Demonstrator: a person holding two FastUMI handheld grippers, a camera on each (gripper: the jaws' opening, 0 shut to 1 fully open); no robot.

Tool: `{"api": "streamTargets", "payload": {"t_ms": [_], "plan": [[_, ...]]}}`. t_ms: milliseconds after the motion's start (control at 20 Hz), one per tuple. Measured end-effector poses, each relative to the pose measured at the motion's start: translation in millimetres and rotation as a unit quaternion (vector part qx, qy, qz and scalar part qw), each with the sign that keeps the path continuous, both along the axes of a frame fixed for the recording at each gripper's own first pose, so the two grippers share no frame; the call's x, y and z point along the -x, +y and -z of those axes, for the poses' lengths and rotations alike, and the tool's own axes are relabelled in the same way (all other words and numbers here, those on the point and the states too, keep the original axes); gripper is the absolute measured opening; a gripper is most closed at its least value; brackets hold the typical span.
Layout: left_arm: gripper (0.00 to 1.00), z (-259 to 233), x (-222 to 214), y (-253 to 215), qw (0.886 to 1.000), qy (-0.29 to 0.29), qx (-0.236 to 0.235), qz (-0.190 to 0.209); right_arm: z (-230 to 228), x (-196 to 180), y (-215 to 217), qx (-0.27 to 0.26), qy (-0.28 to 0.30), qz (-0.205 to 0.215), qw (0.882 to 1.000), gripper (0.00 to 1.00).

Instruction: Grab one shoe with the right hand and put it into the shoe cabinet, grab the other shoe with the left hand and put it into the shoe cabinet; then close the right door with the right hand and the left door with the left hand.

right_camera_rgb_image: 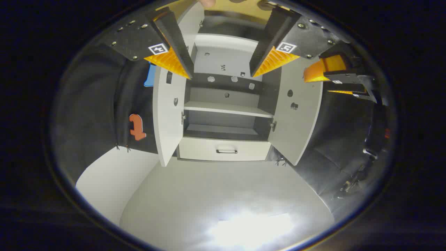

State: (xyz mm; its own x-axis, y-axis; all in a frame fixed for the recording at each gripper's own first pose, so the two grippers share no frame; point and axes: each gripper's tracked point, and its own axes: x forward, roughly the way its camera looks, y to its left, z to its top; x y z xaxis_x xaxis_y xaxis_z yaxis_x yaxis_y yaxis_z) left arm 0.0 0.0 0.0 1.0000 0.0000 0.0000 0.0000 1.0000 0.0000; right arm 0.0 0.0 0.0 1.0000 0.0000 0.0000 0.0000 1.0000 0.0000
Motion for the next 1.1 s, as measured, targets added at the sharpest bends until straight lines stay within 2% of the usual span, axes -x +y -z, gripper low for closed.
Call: {"api": "streamTargets", "payload": {"t_ms": [150, 200, 250, 650, 900, 1100], "plan": [[0.96, -2, 1, 1, 1.0, -0.003, 0.0, -0.006, 8, -2, -2, 0.006, 0.007, 0.0, 1.0, 0.96], [0.92, -2, 2, 2, 1.0, -0.004, 0.001, -0.008, 9, -1, -3, 0.005, 0.009, 0.0, 1.0, 0.96], [0.96, -3, 2, 4, 1.0, -0.004, 0.0, -0.01, 11, 0, -3, 0.003, 0.011, 0.0, 1.0, 0.96], [0.96, -4, 11, 12, 1.0, -0.003, -0.007, -0.028, 61, 12, 4, 0.003, 0.064, -0.012, 0.998, 0.96], [0.96, -12, 20, 20, 0.999, -0.012, -0.018, -0.047, 160, 30, 28, 0.007, 0.162, -0.047, 0.986, 0.96], [0.96, -11, 29, 30, 0.997, -0.008, -0.025, -0.074, 259, 56, 60, -0.003, 0.257, -0.102, 0.961, 0.97]]}}
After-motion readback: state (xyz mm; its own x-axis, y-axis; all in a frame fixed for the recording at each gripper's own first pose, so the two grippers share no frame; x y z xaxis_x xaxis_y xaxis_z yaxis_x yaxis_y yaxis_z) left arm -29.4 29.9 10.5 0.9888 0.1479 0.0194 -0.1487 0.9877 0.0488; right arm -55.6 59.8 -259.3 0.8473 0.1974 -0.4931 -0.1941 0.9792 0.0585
